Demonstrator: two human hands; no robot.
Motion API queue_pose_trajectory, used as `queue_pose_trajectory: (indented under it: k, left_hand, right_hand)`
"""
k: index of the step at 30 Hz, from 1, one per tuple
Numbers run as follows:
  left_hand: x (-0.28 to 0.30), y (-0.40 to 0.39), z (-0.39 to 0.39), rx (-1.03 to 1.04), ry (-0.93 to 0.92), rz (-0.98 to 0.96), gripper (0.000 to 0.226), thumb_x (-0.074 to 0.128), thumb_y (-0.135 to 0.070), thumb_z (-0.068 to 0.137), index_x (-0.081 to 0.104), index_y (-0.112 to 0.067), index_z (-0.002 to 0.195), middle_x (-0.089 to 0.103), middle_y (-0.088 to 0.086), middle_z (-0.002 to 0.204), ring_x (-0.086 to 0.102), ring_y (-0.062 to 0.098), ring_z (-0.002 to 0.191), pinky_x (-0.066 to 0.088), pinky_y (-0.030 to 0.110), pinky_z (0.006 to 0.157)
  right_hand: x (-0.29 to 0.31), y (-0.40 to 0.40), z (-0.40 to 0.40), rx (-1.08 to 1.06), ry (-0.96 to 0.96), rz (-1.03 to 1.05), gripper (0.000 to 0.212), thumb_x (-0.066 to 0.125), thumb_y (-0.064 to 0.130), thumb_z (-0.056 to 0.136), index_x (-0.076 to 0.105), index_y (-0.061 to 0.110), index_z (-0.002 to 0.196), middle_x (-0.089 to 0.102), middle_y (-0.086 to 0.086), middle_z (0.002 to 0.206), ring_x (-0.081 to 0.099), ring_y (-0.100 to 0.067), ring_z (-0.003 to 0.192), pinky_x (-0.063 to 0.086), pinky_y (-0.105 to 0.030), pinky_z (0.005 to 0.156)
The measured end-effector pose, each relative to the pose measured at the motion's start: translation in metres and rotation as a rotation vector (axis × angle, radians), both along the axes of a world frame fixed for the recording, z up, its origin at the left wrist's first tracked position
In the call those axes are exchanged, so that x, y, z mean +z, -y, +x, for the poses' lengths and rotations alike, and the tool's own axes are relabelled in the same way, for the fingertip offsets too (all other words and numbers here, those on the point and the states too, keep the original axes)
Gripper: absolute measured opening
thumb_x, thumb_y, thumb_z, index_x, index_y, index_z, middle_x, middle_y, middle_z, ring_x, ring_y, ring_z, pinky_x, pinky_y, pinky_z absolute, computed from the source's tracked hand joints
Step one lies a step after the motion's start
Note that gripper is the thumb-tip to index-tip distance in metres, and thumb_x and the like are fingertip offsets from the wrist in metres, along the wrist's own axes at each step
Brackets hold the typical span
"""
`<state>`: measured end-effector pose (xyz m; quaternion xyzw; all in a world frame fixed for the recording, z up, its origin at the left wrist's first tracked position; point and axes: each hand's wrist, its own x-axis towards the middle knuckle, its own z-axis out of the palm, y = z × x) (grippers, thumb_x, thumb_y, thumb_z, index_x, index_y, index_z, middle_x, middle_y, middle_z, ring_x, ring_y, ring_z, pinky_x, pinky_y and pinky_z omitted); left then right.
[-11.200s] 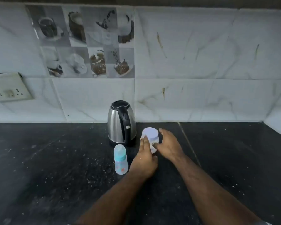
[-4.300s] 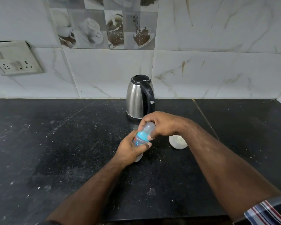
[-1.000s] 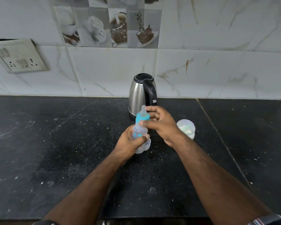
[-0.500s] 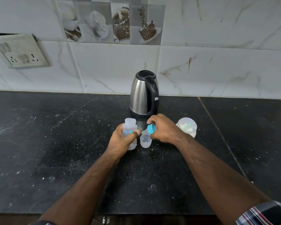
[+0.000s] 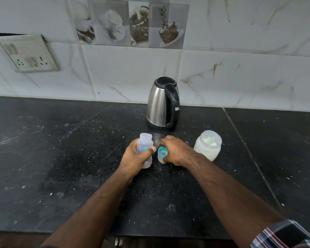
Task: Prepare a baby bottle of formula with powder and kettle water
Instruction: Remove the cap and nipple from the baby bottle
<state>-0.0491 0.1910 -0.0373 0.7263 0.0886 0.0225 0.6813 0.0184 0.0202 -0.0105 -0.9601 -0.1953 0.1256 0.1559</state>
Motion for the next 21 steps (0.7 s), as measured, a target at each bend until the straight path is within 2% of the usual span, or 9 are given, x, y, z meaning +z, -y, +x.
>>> queue_pose_trajectory:
  k: [4, 9, 11, 13, 17, 20, 21]
  left_hand:
    - [0.0, 0.001, 0.0, -0.004, -0.015, 0.016, 0.029, 0.082, -0.033, 0.087, 0.06, -0.039, 0.104, 0.075, -0.015, 0.093, 0.071, -0.007, 0.084, 0.052, 0.008, 0.062]
    - [-0.001, 0.005, 0.003, -0.012, -0.026, 0.028, 0.033, 0.081, -0.037, 0.087, 0.061, -0.038, 0.113, 0.076, -0.01, 0.104, 0.074, 0.003, 0.093, 0.054, 0.016, 0.072]
    - [0.0, 0.008, 0.003, -0.019, -0.022, 0.024, 0.037, 0.081, -0.036, 0.088, 0.062, -0.034, 0.12, 0.077, -0.007, 0.105, 0.075, 0.007, 0.095, 0.056, 0.019, 0.074]
    - [0.001, 0.012, 0.004, -0.026, -0.01, 0.01, 0.035, 0.081, -0.036, 0.087, 0.064, -0.034, 0.117, 0.078, -0.008, 0.102, 0.075, 0.009, 0.094, 0.057, 0.018, 0.071]
    - [0.007, 0.034, 0.008, -0.075, 0.001, 0.006, 0.045, 0.081, -0.045, 0.082, 0.064, -0.03, 0.121, 0.076, -0.004, 0.106, 0.074, 0.013, 0.098, 0.059, 0.027, 0.078]
    - [0.01, 0.059, 0.007, -0.119, -0.009, 0.018, 0.046, 0.079, -0.052, 0.073, 0.063, -0.034, 0.113, 0.076, -0.005, 0.106, 0.074, 0.01, 0.095, 0.061, 0.029, 0.081]
    - [0.009, 0.067, 0.007, -0.142, -0.015, 0.009, 0.045, 0.079, -0.051, 0.074, 0.063, -0.033, 0.112, 0.075, -0.004, 0.105, 0.074, 0.011, 0.093, 0.062, 0.034, 0.082]
  right_hand:
    - [0.001, 0.001, -0.001, 0.0, 0.0, 0.02, 0.073, 0.09, 0.022, 0.074, 0.056, 0.027, 0.138, 0.055, 0.004, 0.133, 0.057, -0.017, 0.118, 0.046, -0.029, 0.091]
    - [0.005, 0.005, -0.002, -0.005, -0.008, 0.04, 0.072, 0.091, 0.023, 0.073, 0.057, 0.027, 0.136, 0.057, 0.006, 0.13, 0.057, -0.015, 0.116, 0.042, -0.027, 0.086]
    - [0.009, 0.01, -0.004, -0.021, 0.0, 0.038, 0.063, 0.088, 0.02, 0.075, 0.06, 0.025, 0.132, 0.061, 0.006, 0.126, 0.06, -0.015, 0.112, 0.049, -0.029, 0.088]
    - [0.017, 0.02, -0.005, -0.072, 0.011, 0.074, 0.05, 0.082, 0.014, 0.08, 0.064, 0.023, 0.126, 0.067, 0.005, 0.121, 0.064, -0.015, 0.105, 0.056, -0.034, 0.09]
    - [0.049, 0.06, 0.001, -0.222, 0.12, 0.195, 0.037, 0.069, 0.006, 0.084, 0.071, 0.018, 0.12, 0.072, 0.003, 0.109, 0.068, -0.015, 0.1, 0.056, -0.033, 0.093]
    - [0.069, 0.1, 0.011, -0.352, 0.22, 0.107, 0.024, 0.067, 0.009, 0.087, 0.074, 0.02, 0.107, 0.073, 0.004, 0.106, 0.068, -0.017, 0.097, 0.054, -0.033, 0.089]
    - [0.073, 0.113, 0.015, -0.385, 0.222, 0.039, 0.021, 0.066, 0.009, 0.087, 0.075, 0.021, 0.103, 0.073, 0.004, 0.106, 0.068, -0.019, 0.098, 0.055, -0.035, 0.09]
